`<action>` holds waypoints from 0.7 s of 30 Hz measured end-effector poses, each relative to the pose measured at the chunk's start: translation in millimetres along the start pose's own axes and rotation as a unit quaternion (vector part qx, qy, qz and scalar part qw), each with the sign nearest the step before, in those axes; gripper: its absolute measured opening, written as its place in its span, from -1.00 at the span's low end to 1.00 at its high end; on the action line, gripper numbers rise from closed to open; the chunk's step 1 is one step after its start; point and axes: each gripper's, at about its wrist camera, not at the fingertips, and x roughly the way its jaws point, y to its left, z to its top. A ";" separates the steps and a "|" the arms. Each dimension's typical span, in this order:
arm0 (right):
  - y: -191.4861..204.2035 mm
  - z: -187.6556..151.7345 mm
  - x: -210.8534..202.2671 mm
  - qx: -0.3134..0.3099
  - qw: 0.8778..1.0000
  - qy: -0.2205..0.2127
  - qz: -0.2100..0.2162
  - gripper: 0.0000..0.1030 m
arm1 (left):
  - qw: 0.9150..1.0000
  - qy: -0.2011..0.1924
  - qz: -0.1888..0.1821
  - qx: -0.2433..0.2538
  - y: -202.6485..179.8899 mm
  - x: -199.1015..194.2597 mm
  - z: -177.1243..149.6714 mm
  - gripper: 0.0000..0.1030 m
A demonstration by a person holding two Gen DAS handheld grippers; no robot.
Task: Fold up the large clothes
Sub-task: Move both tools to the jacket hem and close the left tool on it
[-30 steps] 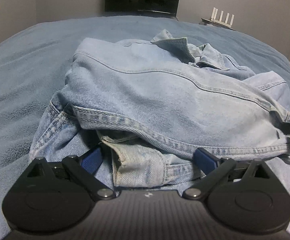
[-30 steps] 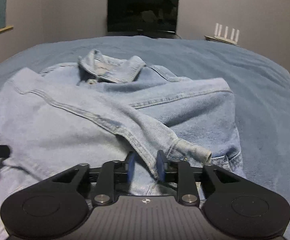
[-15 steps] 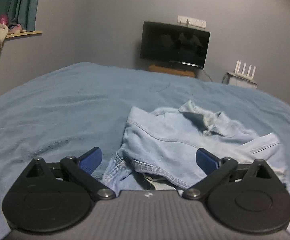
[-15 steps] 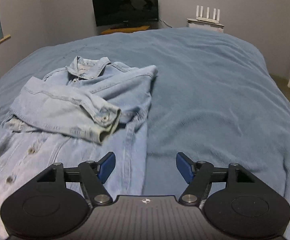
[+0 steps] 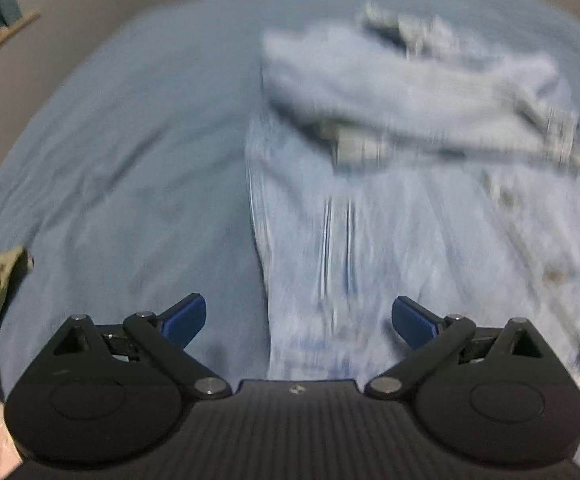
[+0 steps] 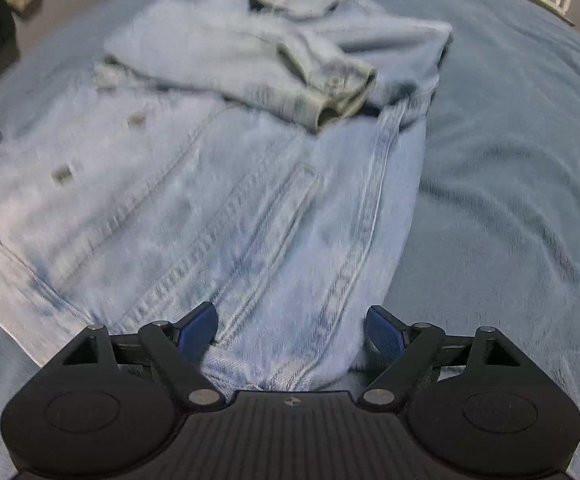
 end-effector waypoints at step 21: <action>-19.7 -24.0 -40.0 0.120 0.991 -0.028 0.055 0.65 | 0.992 -0.019 -0.088 -0.092 39.8 -12.9 -22.7 0.94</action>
